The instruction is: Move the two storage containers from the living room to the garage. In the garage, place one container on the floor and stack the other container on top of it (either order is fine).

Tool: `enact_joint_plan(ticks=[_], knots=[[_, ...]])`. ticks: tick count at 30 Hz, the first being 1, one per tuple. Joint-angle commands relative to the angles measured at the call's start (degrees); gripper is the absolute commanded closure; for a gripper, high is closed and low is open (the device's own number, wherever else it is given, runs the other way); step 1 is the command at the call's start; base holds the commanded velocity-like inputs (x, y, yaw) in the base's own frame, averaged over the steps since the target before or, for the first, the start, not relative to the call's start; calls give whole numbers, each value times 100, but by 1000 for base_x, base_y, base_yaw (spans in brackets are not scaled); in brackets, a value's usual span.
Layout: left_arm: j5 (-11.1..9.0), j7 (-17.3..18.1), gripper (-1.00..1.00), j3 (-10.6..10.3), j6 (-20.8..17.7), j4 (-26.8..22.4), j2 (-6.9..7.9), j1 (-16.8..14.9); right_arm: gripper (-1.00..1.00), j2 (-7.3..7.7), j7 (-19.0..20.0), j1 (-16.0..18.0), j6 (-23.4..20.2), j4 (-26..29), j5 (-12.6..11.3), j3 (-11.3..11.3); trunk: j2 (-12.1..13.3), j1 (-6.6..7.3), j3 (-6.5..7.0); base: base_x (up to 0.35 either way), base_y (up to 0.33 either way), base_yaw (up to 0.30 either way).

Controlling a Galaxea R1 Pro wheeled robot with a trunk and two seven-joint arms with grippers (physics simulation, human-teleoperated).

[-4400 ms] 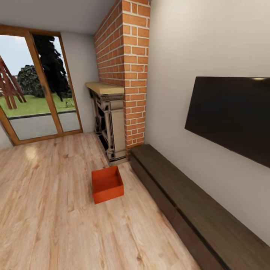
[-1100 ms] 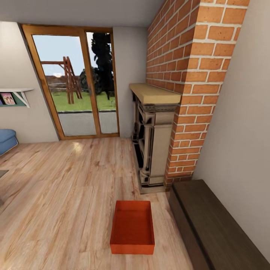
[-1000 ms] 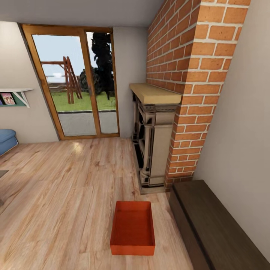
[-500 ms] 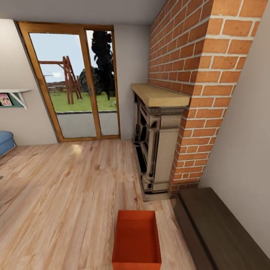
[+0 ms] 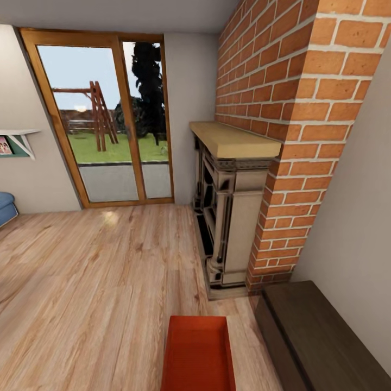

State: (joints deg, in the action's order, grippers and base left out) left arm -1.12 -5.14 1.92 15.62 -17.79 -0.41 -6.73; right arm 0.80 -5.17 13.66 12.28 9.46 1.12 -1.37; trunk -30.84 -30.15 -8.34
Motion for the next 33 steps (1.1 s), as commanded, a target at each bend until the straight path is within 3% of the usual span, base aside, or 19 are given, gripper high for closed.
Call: enact_joint_plan(ticks=[1, 33], knots=[[-11, -1, -100, 18, 20, 4, -3, -4, -100, -1, -9, 5, 20, -5, 11, -13, -9, -2, -10, 18, 0, 0], [-11, -5, -100, 19, 20, 4, -25, -4, -100, -1, -2, 5, 20, -5, 11, -13, -9, -2, -10, 28, -4, -37]])
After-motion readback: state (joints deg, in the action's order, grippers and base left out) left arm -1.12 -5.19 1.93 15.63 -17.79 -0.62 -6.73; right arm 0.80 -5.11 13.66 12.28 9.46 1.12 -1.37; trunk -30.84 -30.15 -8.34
